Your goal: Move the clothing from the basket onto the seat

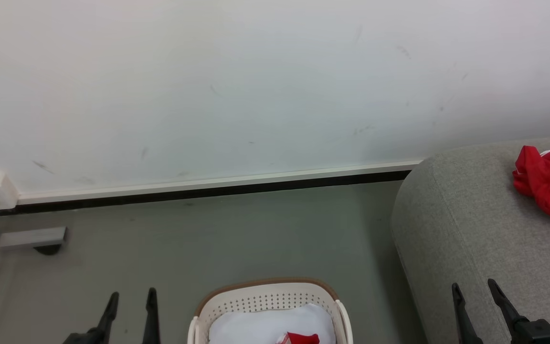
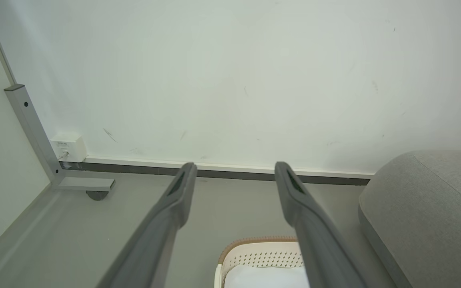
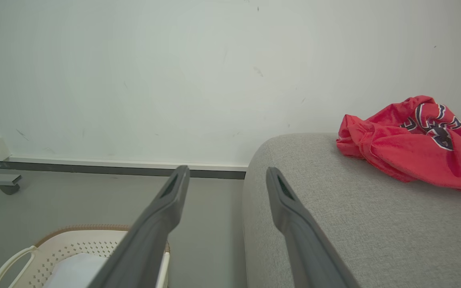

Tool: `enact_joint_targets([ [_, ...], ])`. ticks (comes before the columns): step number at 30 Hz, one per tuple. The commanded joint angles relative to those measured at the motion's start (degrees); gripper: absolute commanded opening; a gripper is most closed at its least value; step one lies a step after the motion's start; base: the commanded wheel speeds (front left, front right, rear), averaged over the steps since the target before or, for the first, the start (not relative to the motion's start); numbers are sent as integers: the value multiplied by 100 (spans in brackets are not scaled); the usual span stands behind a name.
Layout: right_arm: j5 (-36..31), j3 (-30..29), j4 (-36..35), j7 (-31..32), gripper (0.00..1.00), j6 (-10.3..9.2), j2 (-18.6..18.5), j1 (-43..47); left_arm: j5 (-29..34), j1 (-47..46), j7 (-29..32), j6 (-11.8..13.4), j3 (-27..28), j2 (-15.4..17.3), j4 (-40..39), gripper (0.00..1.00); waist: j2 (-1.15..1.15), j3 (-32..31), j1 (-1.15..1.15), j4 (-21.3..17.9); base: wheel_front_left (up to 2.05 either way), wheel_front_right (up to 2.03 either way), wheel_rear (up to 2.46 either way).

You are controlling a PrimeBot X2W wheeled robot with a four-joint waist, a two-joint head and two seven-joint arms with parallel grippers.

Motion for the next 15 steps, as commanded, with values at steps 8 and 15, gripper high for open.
enact_joint_targets([
  [8,33,-14,7,4,100,-15,0,-47,222,-15,-5,-120,159,-87,49,100,0,25,0,-38,0,0,0],
  [15,21,-145,-80,4,100,-15,-1,-157,267,-104,-5,-193,183,-151,116,100,0,112,0,-191,0,0,0],
])
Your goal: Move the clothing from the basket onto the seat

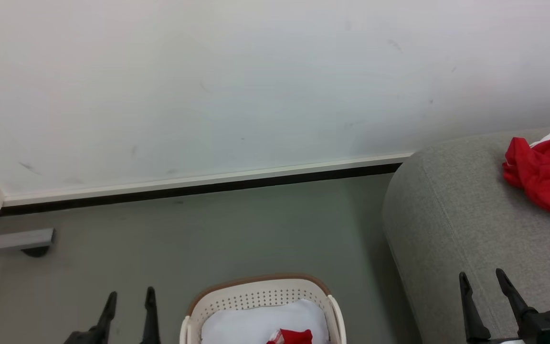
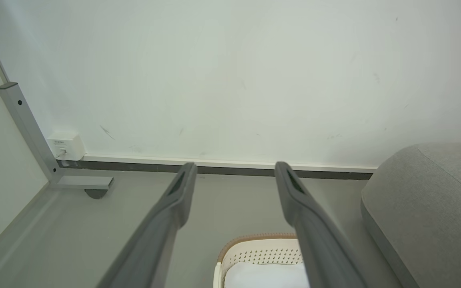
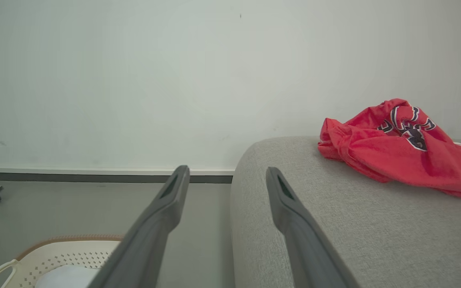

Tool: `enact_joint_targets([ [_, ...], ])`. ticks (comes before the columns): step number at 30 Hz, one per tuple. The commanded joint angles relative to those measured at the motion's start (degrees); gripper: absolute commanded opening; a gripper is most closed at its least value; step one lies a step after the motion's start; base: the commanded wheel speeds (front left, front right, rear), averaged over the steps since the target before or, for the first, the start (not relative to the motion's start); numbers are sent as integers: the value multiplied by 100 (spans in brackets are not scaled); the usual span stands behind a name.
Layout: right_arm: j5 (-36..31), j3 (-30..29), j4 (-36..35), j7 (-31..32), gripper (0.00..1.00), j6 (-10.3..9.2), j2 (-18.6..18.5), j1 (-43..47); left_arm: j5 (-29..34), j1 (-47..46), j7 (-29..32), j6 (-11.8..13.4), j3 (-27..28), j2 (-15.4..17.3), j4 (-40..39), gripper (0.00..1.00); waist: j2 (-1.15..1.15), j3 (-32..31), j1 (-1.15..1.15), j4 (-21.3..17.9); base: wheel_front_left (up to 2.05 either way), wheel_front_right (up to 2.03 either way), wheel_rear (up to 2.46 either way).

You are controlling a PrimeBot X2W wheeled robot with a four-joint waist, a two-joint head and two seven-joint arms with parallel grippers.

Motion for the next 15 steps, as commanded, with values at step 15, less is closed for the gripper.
enact_joint_targets([
  [15,-45,-231,-303,6,100,-15,-2,-473,37,-1134,1782,-338,-922,-149,1117,100,0,786,0,-743,0,0,0],
])
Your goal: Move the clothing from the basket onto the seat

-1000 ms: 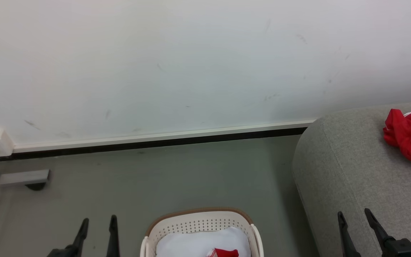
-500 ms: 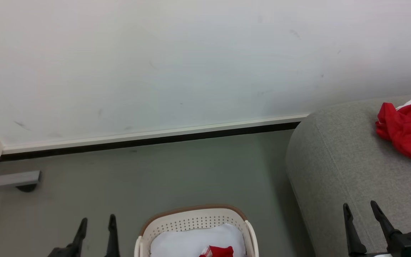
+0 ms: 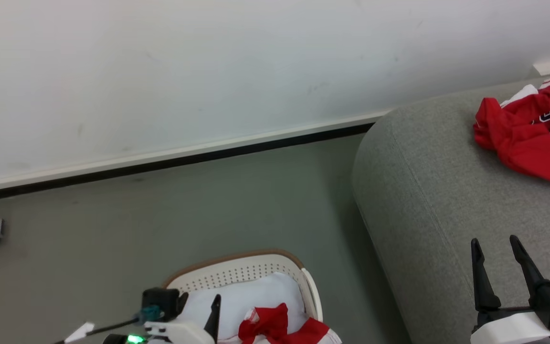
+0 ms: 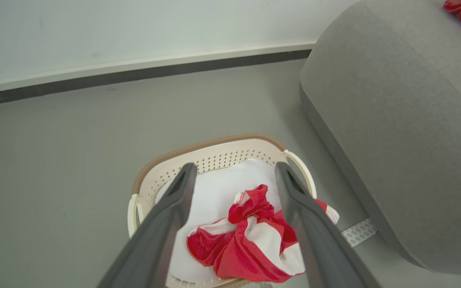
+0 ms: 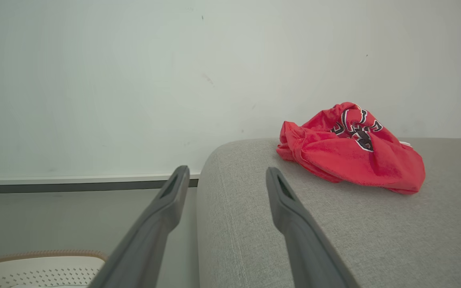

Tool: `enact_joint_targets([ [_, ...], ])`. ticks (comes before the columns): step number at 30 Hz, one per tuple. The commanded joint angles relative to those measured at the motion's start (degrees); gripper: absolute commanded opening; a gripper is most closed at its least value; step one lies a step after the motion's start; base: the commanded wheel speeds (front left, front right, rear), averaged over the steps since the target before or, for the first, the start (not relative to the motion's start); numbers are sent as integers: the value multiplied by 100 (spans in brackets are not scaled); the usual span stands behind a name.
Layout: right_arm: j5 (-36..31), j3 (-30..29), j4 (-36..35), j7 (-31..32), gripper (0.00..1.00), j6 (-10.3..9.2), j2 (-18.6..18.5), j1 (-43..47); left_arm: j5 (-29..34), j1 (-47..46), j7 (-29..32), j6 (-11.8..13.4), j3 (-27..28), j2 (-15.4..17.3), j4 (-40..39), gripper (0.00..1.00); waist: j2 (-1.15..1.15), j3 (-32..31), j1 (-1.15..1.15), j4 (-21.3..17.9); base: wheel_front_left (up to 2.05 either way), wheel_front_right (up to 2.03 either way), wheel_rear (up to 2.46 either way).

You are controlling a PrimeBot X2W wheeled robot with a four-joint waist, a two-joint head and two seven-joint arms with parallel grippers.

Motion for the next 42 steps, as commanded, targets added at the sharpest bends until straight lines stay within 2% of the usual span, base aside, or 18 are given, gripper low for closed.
enact_joint_targets([
  [1,74,2,-33,6,100,-15,-1,-125,-29,-231,289,-35,-106,-24,191,100,0,328,0,-212,0,0,0],
  [6,170,45,-102,6,100,-15,-3,-329,-160,-695,816,-87,-440,-75,821,100,0,825,0,-395,0,0,0],
  [13,304,49,-219,5,100,-15,0,-680,-352,-1383,1033,-124,-1038,-96,1723,100,0,1589,0,-574,0,0,0],
  [19,376,47,-359,5,100,-15,0,-959,-608,-2019,968,-3,-1579,-96,2285,100,0,2291,0,-647,0,0,0],
  [33,459,-14,-551,5,100,-15,-7,-1164,-934,-2925,745,164,-2104,-98,3378,100,0,3070,0,-735,0,0,0],
  [42,582,24,-780,5,100,-15,-4,-1380,-718,-3664,777,354,-2434,-97,3993,100,0,3879,0,-765,0,0,0],
])
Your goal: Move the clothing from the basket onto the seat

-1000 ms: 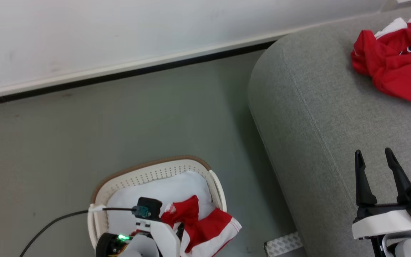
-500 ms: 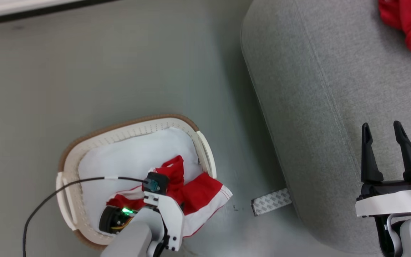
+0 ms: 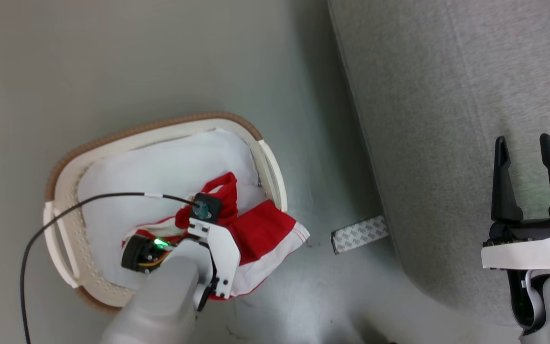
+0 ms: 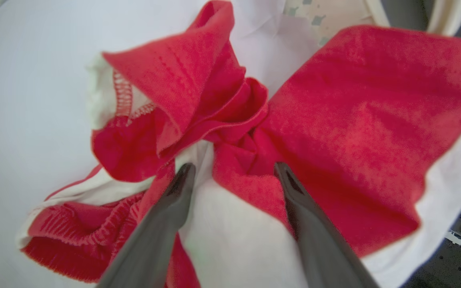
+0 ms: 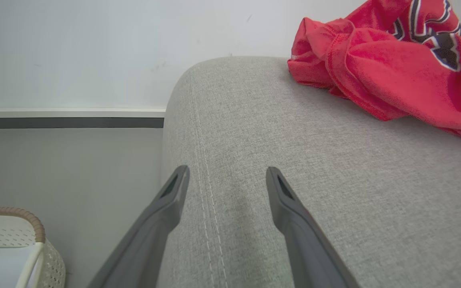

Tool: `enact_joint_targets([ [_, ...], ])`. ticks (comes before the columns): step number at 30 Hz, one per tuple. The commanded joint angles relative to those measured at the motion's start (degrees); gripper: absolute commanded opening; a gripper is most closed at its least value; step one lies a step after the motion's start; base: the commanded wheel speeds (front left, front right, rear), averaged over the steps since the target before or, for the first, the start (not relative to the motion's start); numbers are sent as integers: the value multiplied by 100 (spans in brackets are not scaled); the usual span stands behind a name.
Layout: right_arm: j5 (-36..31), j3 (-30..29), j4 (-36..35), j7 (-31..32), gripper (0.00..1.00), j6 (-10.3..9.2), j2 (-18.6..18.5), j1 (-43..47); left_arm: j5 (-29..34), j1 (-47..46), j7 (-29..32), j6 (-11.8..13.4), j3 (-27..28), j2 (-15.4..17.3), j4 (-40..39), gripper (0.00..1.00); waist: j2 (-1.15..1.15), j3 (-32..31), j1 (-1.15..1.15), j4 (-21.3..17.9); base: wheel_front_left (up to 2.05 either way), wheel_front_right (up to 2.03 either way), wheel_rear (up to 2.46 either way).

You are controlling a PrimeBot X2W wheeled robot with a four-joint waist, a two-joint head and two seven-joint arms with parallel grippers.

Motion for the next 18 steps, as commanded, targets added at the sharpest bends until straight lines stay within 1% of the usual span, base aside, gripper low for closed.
enact_joint_targets([
  [1,40,5,-53,4,100,-15,0,-94,79,-119,4,22,-34,34,94,100,0,310,-1,-9,0,0,0],
  [4,74,-24,-103,4,100,-15,1,-115,92,-309,15,8,-94,34,265,100,0,520,-1,16,0,0,0],
  [5,75,-30,-109,4,100,-15,1,-131,79,-366,2,3,-109,35,311,97,0,575,-1,29,0,0,0],
  [6,67,-37,-119,4,100,-15,0,-151,61,-412,-13,-7,-128,35,338,56,0,623,-1,44,0,0,0],
  [7,64,-50,-128,4,100,-15,0,-166,52,-455,-61,-7,-151,35,347,19,0,655,-1,60,0,0,0],
  [8,60,-54,-127,4,100,-15,0,-180,37,-495,-102,4,-165,36,371,0,0,676,-1,76,0,0,0],
  [13,21,-54,-84,4,100,-15,-35,-247,-102,-610,-365,-23,-228,33,353,0,0,593,-1,168,0,0,0],
  [18,-1,-63,17,4,100,-15,-69,-164,-388,-417,-682,-85,-266,33,177,0,0,143,-1,316,0,0,0],
])
